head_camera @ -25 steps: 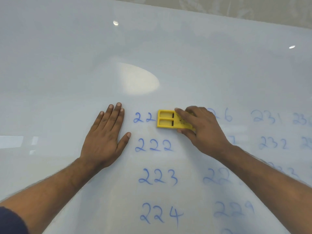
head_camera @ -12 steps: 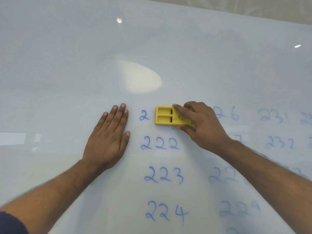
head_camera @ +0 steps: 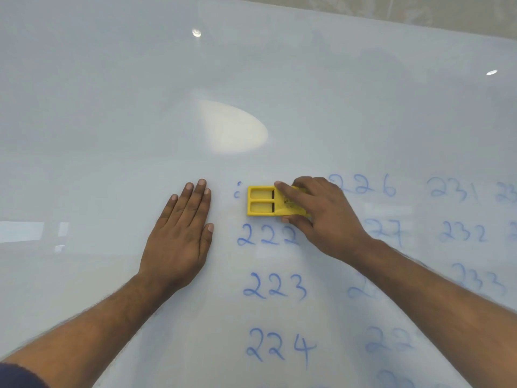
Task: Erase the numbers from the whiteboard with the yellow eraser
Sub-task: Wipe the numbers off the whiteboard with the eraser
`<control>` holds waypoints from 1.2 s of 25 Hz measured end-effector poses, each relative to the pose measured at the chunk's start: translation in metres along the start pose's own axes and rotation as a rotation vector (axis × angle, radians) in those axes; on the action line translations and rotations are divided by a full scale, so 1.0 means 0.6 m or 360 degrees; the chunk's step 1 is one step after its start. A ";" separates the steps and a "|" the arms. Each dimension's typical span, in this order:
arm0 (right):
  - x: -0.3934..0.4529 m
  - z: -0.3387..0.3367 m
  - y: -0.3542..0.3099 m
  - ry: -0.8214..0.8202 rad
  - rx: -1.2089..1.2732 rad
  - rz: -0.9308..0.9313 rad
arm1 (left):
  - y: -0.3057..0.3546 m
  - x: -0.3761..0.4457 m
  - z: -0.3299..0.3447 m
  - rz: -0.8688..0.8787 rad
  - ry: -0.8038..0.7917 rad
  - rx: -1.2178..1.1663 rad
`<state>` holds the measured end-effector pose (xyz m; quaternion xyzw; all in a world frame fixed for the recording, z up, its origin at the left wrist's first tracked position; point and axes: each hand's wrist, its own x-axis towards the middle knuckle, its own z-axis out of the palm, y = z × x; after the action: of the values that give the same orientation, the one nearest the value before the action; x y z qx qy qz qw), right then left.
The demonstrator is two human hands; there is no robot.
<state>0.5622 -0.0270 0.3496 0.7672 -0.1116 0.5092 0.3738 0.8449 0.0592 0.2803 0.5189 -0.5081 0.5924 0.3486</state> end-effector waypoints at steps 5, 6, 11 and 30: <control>0.063 0.017 -0.023 0.0153 0.0058 0.0191 | 0.005 -0.003 0.000 -0.0011 0.0028 -0.0022; 0.070 0.024 -0.035 0.0165 0.0072 0.0192 | 0.004 -0.004 0.000 -0.0008 0.0027 -0.0022; 0.010 0.027 -0.052 0.0018 0.0051 -0.0043 | -0.001 -0.016 -0.003 0.0006 0.0011 -0.0009; -0.068 0.003 -0.033 -0.0082 -0.0030 -0.0085 | 0.004 -0.042 -0.004 0.0055 -0.0059 -0.0008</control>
<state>0.5558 -0.0231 0.3051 0.7792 -0.1055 0.4780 0.3915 0.8478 0.0640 0.2552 0.5201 -0.5249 0.5873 0.3301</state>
